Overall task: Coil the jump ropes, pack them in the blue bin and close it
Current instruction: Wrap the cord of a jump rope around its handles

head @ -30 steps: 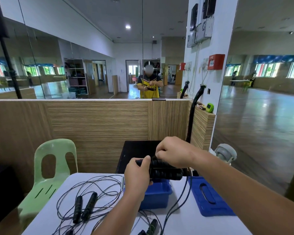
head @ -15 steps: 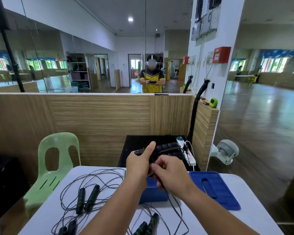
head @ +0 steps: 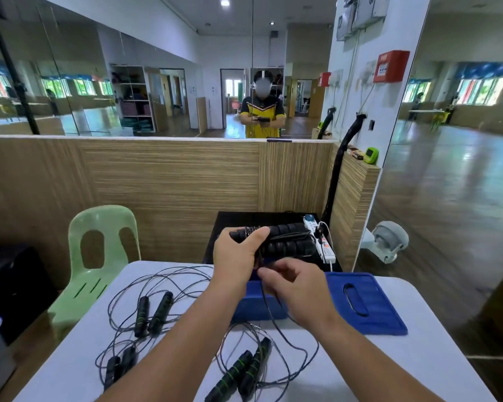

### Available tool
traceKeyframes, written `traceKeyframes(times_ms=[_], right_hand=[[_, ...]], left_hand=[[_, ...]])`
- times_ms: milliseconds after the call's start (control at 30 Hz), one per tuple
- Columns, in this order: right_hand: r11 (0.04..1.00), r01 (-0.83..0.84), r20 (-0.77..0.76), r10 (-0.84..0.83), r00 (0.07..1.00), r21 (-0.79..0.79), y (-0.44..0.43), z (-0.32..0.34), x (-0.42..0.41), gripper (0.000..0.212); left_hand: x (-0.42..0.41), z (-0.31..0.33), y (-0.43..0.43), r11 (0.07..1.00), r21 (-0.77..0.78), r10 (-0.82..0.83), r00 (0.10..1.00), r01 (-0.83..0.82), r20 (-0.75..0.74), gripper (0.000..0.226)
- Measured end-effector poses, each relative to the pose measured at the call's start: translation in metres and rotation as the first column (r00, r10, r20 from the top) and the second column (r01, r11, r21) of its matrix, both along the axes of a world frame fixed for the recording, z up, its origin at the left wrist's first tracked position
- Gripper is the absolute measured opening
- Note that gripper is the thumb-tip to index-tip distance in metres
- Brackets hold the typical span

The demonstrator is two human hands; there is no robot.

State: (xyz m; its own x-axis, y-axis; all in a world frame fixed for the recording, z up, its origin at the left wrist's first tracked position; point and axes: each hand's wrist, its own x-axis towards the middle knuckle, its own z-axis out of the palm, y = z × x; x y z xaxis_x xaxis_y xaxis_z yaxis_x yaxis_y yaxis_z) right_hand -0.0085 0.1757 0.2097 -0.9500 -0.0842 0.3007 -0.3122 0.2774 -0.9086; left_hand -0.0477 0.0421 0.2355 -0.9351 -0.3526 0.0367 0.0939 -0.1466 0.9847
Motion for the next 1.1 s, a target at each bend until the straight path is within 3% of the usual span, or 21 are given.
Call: traceKeyframes(times_ms=[100,233,333,400,467,533,667,733,867,933,1067,1100], right_hand=[[0.991,-0.033,0.073,0.042,0.996,-0.13,0.006,-0.009,-0.002,0.022],[0.943,0.052,0.321,0.06,0.945,-0.329,0.014,-0.034,-0.017,0.023],[0.984,0.052,0.492,0.04,0.87,-0.172,0.017,-0.065,-0.039,0.014],[0.991,-0.093,0.467,0.038,0.883,0.095,0.018,-0.088,-0.055,0.015],[0.826,-0.261,0.422,0.031,0.906,0.5,0.016,-0.108,-0.068,0.019],[0.576,-0.366,0.462,-0.023,0.887,0.731,0.015,-0.129,-0.078,0.02],[0.316,-0.57,0.633,-0.15,0.759,0.759,0.014,-0.158,-0.063,0.048],[0.254,-0.612,0.66,-0.211,0.721,0.749,0.018,-0.165,-0.046,0.04],[0.277,-0.675,0.728,-0.189,0.659,0.683,0.029,-0.181,-0.036,0.008],[0.327,-0.67,0.738,-0.162,0.655,0.667,0.029,-0.178,-0.043,0.01],[0.539,-0.504,0.671,-0.164,0.723,0.675,0.025,-0.14,-0.059,0.01],[0.49,-0.484,0.615,-0.147,0.774,0.725,0.025,-0.131,-0.063,0.014]], left_hand=[[0.002,-0.004,-0.001,1.0,0.018,0.002,1.0,-0.002,-0.007,0.042],[0.01,-0.014,-0.008,1.0,-0.003,-0.007,1.0,0.007,-0.001,0.034],[0.018,-0.019,-0.011,0.999,0.006,-0.035,0.999,0.035,0.022,0.03],[0.023,-0.022,-0.015,0.999,-0.016,-0.031,0.999,0.032,0.03,0.034],[0.027,-0.027,-0.018,0.999,-0.036,-0.031,0.999,0.032,0.039,0.036],[0.031,-0.03,-0.022,0.998,-0.049,-0.027,0.998,0.03,0.058,0.033],[0.035,-0.033,-0.026,0.998,-0.054,-0.005,0.997,0.01,0.081,0.03],[0.037,-0.034,-0.027,0.999,-0.053,-0.001,0.996,0.005,0.085,0.033],[0.037,-0.036,-0.03,0.996,-0.093,0.014,0.997,-0.007,0.074,0.032],[0.036,-0.036,-0.031,0.994,-0.104,0.019,0.997,-0.011,0.074,0.034],[0.034,-0.032,-0.033,0.994,-0.114,0.014,0.998,-0.007,0.064,0.035],[0.032,-0.03,-0.033,0.994,-0.114,0.011,0.998,-0.004,0.058,0.033]])
